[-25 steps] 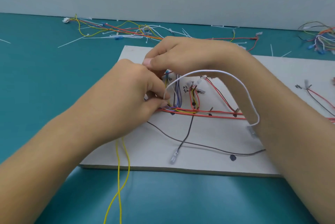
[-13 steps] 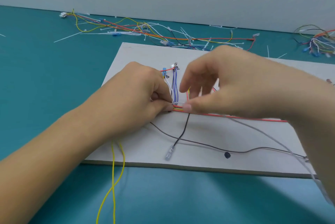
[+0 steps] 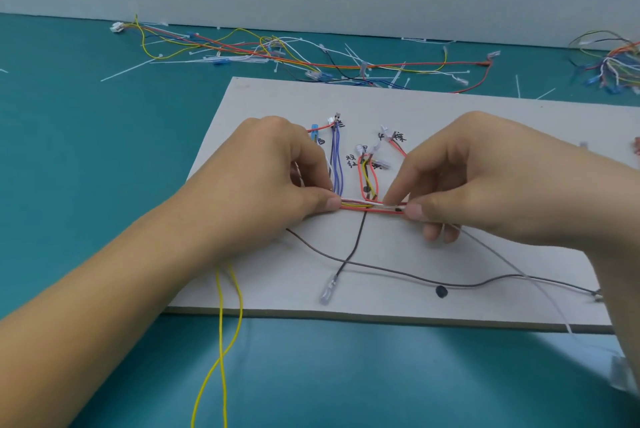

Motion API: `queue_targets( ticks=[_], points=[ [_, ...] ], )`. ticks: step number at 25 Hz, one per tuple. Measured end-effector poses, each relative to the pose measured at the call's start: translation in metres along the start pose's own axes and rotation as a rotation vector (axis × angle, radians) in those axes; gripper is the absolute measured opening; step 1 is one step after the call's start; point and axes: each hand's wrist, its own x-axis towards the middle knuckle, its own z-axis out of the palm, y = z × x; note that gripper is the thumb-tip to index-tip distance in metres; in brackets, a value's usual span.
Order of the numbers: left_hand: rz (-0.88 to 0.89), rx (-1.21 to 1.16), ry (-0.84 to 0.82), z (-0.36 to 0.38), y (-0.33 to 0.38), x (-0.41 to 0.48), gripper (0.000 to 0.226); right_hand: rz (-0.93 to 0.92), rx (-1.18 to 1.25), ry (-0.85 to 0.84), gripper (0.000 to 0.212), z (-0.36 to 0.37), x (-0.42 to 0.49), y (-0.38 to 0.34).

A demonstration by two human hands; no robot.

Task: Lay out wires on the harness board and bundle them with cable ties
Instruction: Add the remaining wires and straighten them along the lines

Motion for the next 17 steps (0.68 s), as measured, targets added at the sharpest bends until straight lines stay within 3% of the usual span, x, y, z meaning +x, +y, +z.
queue_targets(
  ticks=[9,17],
  points=[
    [-0.041,-0.048,-0.006,0.003,0.005,0.001,0.016,0.134,-0.208,0.063,0.022,-0.017,-0.005,0.006],
    [-0.027,-0.023,0.011,0.000,0.002,0.002,0.020,0.168,-0.237,0.088,0.024,-0.012,-0.006,0.002]
  ],
)
